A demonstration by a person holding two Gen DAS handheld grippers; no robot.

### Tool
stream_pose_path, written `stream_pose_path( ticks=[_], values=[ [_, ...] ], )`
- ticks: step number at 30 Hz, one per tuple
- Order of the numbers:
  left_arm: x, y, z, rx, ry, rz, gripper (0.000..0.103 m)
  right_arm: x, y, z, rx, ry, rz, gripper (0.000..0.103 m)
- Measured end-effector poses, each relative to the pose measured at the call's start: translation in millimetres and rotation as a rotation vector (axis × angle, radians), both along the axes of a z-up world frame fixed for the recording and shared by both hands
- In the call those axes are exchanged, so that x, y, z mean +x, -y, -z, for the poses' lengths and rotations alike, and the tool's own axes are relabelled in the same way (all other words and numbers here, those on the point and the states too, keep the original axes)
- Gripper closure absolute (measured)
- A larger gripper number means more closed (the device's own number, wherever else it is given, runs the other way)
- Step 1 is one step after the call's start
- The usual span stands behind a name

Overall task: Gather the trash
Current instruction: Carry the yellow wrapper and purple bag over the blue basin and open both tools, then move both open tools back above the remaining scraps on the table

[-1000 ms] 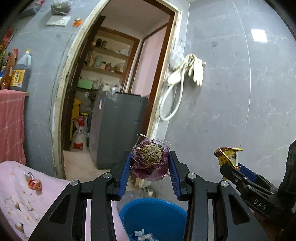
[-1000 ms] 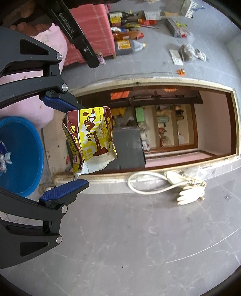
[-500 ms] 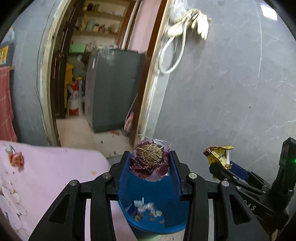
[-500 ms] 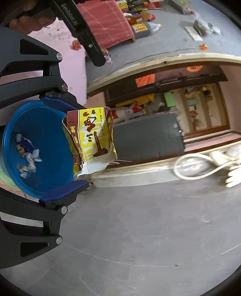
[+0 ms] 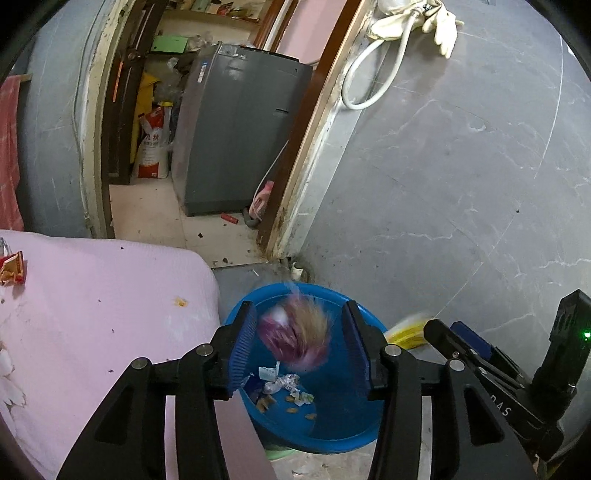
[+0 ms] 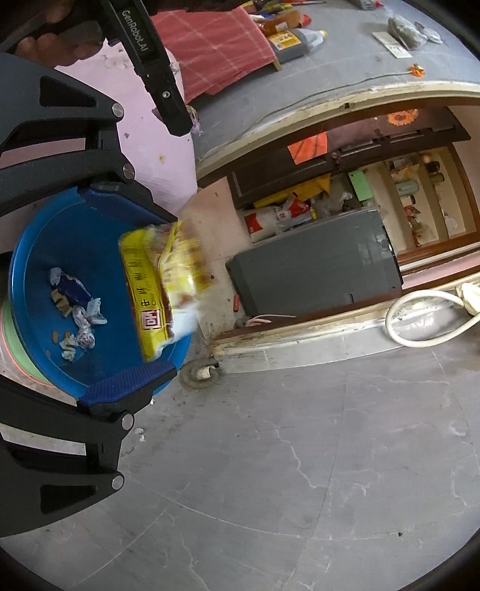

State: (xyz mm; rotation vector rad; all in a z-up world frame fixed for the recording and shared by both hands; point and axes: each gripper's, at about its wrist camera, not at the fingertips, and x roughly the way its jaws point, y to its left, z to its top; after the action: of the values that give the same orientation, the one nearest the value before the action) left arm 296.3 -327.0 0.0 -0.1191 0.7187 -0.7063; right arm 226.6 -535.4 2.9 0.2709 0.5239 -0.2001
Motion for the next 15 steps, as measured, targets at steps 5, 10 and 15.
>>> stream_pose_path(
  ticks=[5,10,15],
  values=[
    [0.8,-8.1,-12.4,-0.017,0.012,-0.012,0.051,2.0,-1.4,-3.0,-0.001,0.006,0.001,0.028],
    [-0.7,-32.8,-34.8,-0.035,0.077,-0.065,0.036,-1.8,-13.8,-20.8,-0.028,0.062,-0.008,0.023],
    [-5.5,-72.0,-64.4,-0.058,0.173,-0.158,0.012,-11.1,-34.2,-49.4,-0.065,0.166,-0.020,0.016]
  ],
)
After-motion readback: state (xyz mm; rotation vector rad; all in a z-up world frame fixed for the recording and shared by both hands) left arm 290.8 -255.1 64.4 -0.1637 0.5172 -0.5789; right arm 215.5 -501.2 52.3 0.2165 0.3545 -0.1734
